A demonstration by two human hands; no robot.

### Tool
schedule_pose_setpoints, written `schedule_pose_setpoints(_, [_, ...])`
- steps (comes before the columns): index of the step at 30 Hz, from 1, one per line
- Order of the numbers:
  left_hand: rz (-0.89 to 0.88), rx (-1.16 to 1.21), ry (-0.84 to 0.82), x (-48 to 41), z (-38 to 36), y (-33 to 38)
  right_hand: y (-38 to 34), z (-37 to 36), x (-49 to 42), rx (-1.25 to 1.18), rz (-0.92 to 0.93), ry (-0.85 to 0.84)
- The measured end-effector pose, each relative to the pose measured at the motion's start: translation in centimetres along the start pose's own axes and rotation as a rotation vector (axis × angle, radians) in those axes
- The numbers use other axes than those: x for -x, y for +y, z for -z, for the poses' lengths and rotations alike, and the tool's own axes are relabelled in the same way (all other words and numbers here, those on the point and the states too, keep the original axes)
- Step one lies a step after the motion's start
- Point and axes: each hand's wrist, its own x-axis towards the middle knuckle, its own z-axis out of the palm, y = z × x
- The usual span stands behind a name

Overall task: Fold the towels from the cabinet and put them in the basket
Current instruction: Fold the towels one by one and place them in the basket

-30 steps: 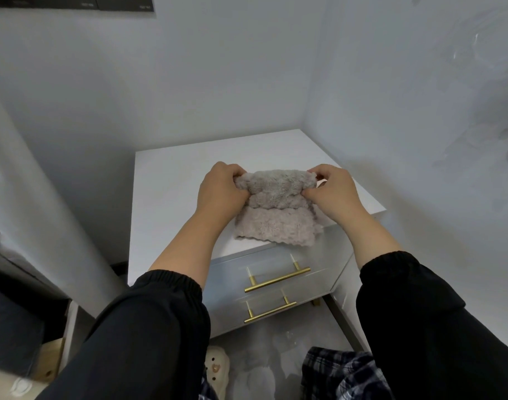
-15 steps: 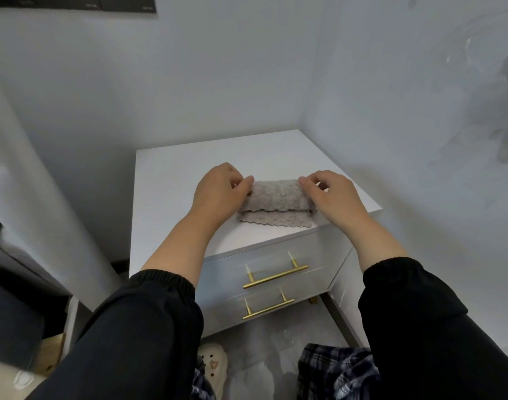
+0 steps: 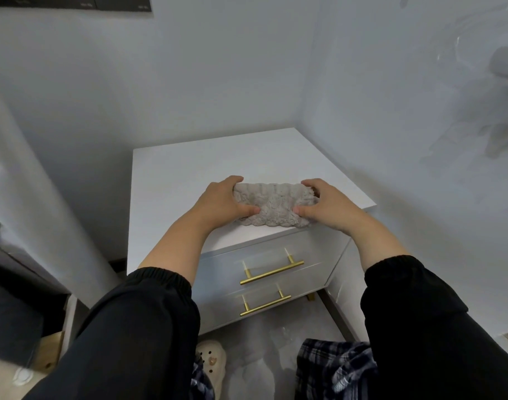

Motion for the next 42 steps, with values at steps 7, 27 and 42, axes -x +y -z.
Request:
schedule_pose_setpoints(7, [-0.008,0.1,0.008,0.2,-0.6,0.7,0.2,0.2,0.0,-0.285,0.011,-0.068])
schedule_pose_setpoints(27, [-0.253,0.272,-0.15,2.5,-11.3,11.7,4.6,7.3,9.4,0.253,-0.171,0.464])
schedule_pose_setpoints(42, [-0.275,-0.116,-0.904,11.9,-27.4,21.5,19.6,9.7,31.3,-0.034,-0.501,0.455])
